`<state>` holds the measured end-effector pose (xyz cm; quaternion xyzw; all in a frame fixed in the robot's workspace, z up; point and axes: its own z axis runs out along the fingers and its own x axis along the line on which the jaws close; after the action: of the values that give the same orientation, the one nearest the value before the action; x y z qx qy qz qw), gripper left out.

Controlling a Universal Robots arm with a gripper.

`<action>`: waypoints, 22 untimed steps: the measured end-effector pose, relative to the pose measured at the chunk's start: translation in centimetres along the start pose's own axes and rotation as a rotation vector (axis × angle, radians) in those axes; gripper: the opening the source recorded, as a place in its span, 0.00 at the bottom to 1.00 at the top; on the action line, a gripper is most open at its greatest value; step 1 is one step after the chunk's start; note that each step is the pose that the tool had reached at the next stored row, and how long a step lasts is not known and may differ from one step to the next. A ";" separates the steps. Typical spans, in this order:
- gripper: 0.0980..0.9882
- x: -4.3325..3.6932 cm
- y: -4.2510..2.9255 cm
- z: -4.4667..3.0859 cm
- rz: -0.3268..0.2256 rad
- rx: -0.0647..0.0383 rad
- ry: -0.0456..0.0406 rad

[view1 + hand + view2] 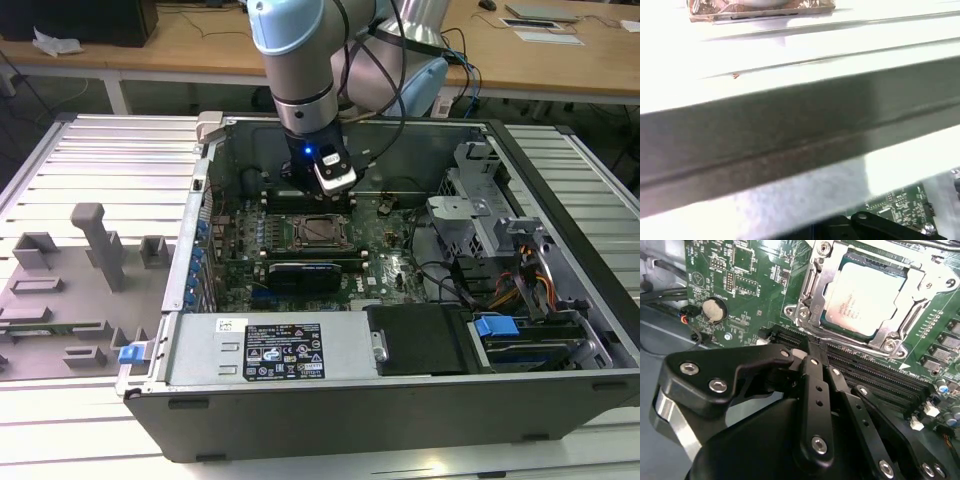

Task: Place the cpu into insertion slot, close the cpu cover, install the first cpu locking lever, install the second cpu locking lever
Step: 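Install the first cpu locking lever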

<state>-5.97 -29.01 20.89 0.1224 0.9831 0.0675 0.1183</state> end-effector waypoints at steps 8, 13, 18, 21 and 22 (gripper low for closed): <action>0.01 -0.10 0.07 -0.38 -0.006 0.080 -0.0102; 0.01 -0.22 0.09 -0.32 -0.004 0.093 0.0341; 0.01 -0.43 -0.16 -0.29 0.000 0.107 0.0874; 0.01 -0.65 -0.98 -0.38 0.000 0.107 0.0874; 0.01 -0.73 -1.32 -0.42 0.000 0.108 0.0872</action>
<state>-5.69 -30.51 21.24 0.1254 0.9895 0.0197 0.0686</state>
